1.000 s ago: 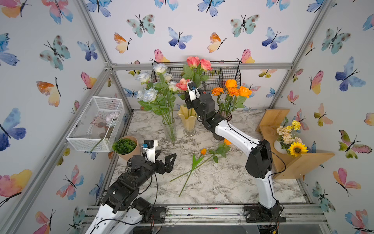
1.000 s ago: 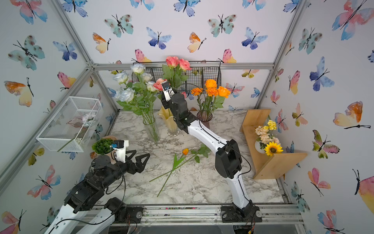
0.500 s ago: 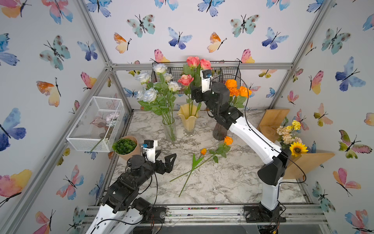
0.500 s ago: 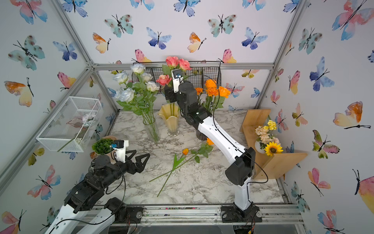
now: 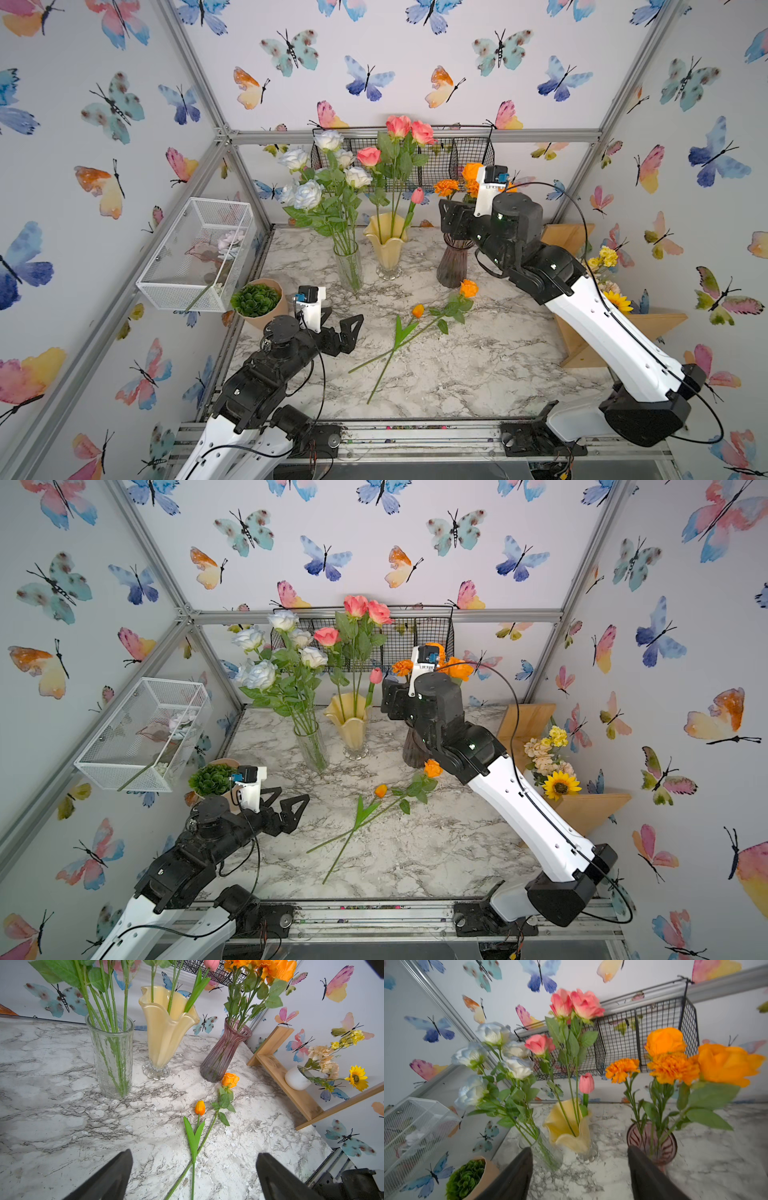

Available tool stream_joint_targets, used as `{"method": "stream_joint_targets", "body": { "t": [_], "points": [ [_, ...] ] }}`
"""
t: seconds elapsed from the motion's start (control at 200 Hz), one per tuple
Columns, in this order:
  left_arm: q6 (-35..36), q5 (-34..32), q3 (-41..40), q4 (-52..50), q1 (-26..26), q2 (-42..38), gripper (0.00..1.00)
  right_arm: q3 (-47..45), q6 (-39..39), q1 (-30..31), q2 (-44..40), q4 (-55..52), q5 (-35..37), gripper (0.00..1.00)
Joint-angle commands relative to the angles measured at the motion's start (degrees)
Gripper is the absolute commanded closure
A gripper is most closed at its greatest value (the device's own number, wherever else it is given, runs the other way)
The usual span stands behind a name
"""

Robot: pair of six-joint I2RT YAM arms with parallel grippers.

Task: Arrange the flowers in different vases according to their colors
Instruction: Pick up the flower at the center of the board.

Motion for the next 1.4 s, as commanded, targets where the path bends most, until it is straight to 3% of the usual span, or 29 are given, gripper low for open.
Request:
{"method": "stream_joint_targets", "body": {
  "t": [0.0,0.185,0.395,0.536,0.746,1.141,1.396],
  "points": [
    [0.6,2.5,-0.5,0.8,0.4,0.0,0.0,-6.4,9.7,-0.1,-2.7,-9.6,-0.3,0.29],
    [0.5,2.2,-0.5,0.8,0.3,-0.6,0.0,-17.1,16.4,-0.5,-3.8,-11.4,-4.9,0.33],
    [0.5,2.2,-0.6,0.8,0.3,-1.3,0.0,-19.3,19.0,-3.1,4.2,-12.6,-14.5,0.4],
    [0.5,2.2,-0.6,0.8,0.4,-1.5,0.01,-20.4,19.4,-4.7,10.4,-11.4,-16.4,0.43],
    [0.4,2.1,-0.7,0.8,0.3,-2.0,0.02,-19.8,21.2,-5.0,19.6,-12.2,-16.7,0.43],
    [0.6,2.4,-0.8,0.9,0.3,-2.8,0.02,-20.4,25.8,-5.1,28.1,-9.7,-13.8,0.4],
    [0.6,2.5,-0.8,1.0,0.4,-2.9,0.02,-20.7,29.0,-5.6,29.5,-6.8,-10.0,0.53]
  ]
}}
